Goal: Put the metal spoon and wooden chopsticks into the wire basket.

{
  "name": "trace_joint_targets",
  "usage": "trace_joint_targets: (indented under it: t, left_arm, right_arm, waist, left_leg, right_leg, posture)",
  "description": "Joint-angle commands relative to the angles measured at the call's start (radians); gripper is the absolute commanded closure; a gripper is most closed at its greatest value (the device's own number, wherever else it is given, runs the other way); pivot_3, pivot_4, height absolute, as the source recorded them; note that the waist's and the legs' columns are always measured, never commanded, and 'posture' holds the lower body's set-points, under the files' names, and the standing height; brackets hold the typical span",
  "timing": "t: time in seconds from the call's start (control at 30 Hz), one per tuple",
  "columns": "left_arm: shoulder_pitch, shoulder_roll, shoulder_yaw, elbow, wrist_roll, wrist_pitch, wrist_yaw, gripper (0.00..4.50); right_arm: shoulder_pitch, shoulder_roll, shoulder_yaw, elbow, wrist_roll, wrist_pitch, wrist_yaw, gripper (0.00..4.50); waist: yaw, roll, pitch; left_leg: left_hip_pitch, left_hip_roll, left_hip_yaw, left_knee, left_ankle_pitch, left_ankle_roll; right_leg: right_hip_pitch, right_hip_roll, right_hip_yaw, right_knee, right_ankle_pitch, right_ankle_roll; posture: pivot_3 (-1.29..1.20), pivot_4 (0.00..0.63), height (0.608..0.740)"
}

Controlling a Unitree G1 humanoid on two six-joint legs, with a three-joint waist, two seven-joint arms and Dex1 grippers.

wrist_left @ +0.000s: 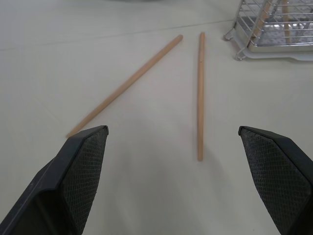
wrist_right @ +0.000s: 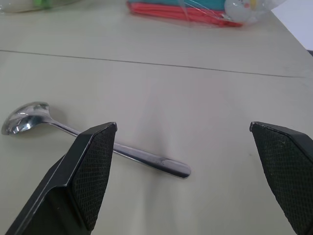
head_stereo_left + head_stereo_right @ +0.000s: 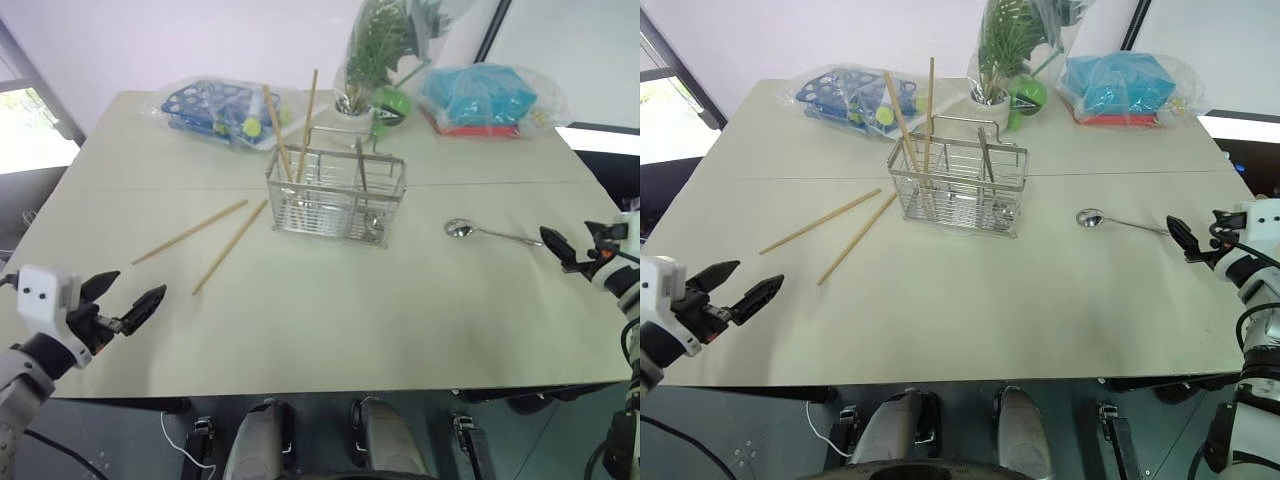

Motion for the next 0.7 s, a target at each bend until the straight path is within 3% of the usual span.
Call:
trace_joint_targets:
  t: [0.03, 0.7]
  left_arm:
    - [-0.005, 0.017, 0.006, -0.022, 0.011, -0.017, -0.004, 0.01]
    - [-0.054, 0.03, 0.007, -0.024, -0.009, 0.031, 0.03, 0.01]
  right_arm:
    - [-0.015, -0.023, -0.03, -0.007, 0.006, -0.023, -0.002, 0.0]
    - [-0.038, -0.029, -0.006, 0.002, -0.013, -0.029, 0.025, 0.0]
  waist:
    - [0.0, 0.0, 0.0]
    - [0.001, 0.0, 0.0]
  left_leg:
    - [0.0, 0.0, 0.0, 0.0, 0.0, 0.0]
    - [0.001, 0.0, 0.0, 0.0, 0.001, 0.001]
  right_leg:
    - [0.0, 0.0, 0.0, 0.0, 0.0, 0.0]
    - [0.001, 0.0, 0.0, 0.001, 0.0, 0.0]
  posture:
    - [0.0, 0.15, 0.72]
    - [0.0, 0.15, 0.72]
